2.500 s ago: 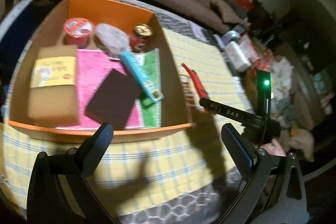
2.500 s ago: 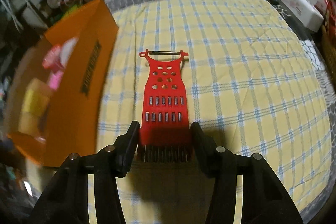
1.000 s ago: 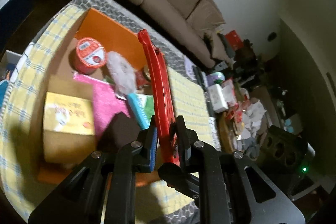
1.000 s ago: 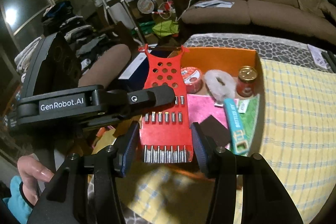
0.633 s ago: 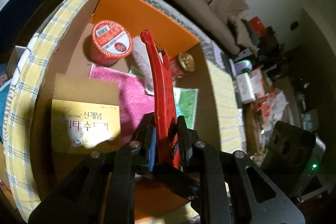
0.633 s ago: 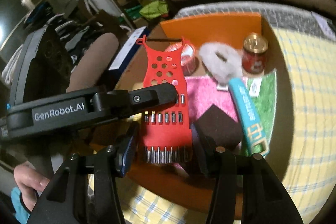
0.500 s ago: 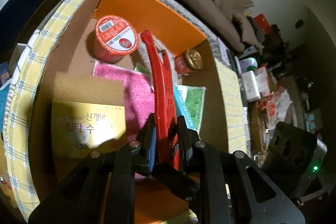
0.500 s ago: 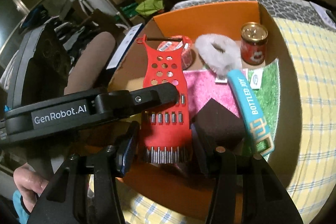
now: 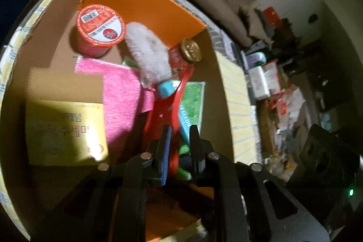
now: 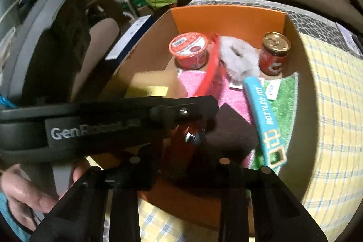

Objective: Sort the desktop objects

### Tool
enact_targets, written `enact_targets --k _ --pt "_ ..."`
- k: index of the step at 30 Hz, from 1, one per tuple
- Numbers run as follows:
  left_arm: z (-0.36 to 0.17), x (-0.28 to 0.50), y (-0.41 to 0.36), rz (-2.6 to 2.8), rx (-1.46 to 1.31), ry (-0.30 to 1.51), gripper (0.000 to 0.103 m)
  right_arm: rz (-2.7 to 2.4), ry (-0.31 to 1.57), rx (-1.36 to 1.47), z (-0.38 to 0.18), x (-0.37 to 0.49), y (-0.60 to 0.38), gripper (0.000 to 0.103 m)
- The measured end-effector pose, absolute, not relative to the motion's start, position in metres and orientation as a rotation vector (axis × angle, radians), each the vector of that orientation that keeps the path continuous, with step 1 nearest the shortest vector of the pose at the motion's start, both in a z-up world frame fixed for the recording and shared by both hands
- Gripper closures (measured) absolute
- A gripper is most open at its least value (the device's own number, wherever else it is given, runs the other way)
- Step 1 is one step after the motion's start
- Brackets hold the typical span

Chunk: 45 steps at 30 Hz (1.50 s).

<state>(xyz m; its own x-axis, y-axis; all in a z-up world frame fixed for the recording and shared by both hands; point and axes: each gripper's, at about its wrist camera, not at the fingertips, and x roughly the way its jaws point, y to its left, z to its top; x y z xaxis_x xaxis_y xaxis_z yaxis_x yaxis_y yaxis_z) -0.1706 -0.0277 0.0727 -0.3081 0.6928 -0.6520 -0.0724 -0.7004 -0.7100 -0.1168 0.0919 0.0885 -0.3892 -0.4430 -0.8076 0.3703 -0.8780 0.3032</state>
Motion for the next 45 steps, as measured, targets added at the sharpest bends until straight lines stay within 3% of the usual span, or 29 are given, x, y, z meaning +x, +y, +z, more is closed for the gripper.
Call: enact_targets --k 3,11,16,21,23,25,31,33,45 --pt "0.071 -0.173 -0.028 2.041 -1.438 -0.820 0.090 -2.317 -0.104 1.324 0.102 -0.119 0.106 0.062" --pt "0.074 -0.172 -0.043 2.124 -1.469 -0.803 0.087 -2.395 -0.135 1.345 0.108 -0.126 0.139 0.060" --pt "0.092 -0.162 -0.039 2.251 -1.480 -0.652 0.060 -2.457 -0.095 1.322 0.116 -0.126 0.148 0.053" --pt "0.105 -0.149 -0.033 2.388 -1.472 -0.459 0.030 -2.530 0.032 1.308 0.116 -0.124 0.150 0.029" --pt "0.108 -0.144 -0.034 2.406 -1.467 -0.413 0.028 -2.556 0.101 1.303 0.115 -0.121 0.149 0.022" --pt "0.109 -0.140 -0.036 2.415 -1.465 -0.395 0.018 -2.573 0.157 1.297 0.114 -0.120 0.149 0.021" --pt "0.115 -0.124 -0.044 2.469 -1.445 -0.397 0.001 -2.607 0.200 1.276 0.116 -0.116 0.152 0.005" --pt "0.117 -0.120 -0.045 2.480 -1.436 -0.403 0.001 -2.623 0.212 1.263 0.117 -0.113 0.154 0.001" --pt "0.124 -0.082 -0.031 2.590 -1.369 -0.297 0.000 -2.640 0.228 1.257 0.116 -0.084 0.165 0.001"
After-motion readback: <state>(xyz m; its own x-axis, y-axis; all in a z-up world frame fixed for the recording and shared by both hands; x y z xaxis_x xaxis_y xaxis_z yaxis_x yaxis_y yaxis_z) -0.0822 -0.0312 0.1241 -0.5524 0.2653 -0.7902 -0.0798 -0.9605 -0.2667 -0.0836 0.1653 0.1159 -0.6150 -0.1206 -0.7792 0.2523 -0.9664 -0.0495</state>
